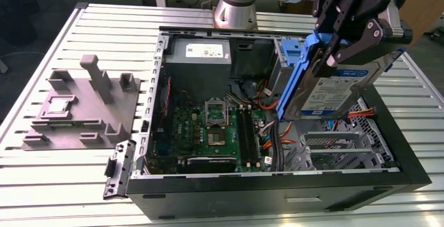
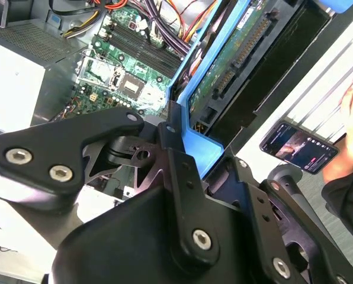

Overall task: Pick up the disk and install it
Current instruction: 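Insert the disk into the insertion slot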

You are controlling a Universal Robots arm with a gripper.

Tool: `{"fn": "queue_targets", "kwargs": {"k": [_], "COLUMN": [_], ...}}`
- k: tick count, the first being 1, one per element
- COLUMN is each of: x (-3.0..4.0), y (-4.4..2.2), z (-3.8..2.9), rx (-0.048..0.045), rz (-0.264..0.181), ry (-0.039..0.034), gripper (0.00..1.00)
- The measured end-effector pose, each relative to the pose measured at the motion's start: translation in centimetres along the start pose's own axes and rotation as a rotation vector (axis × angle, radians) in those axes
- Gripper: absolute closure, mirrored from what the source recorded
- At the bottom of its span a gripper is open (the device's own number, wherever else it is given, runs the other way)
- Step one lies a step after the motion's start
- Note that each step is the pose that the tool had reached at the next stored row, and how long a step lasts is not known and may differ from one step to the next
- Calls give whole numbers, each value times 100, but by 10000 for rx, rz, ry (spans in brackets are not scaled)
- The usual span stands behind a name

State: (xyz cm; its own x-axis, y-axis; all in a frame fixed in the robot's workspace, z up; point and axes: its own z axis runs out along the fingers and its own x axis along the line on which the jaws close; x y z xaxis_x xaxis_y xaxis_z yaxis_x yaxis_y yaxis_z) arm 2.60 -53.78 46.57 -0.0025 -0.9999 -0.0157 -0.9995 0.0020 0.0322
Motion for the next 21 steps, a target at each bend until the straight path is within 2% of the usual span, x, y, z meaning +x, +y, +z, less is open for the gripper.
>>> {"fn": "queue_targets", "kwargs": {"k": [7,13,18,21], "x": [0,2,74,109], "y": [-3,-69,-97,-149], "z": [1,11,49,72], "rx": [0,0,0,0], "rz": [0,0,1,0], "ry": [0,-2,-1,0], "gripper": [63,63,63,63]}}
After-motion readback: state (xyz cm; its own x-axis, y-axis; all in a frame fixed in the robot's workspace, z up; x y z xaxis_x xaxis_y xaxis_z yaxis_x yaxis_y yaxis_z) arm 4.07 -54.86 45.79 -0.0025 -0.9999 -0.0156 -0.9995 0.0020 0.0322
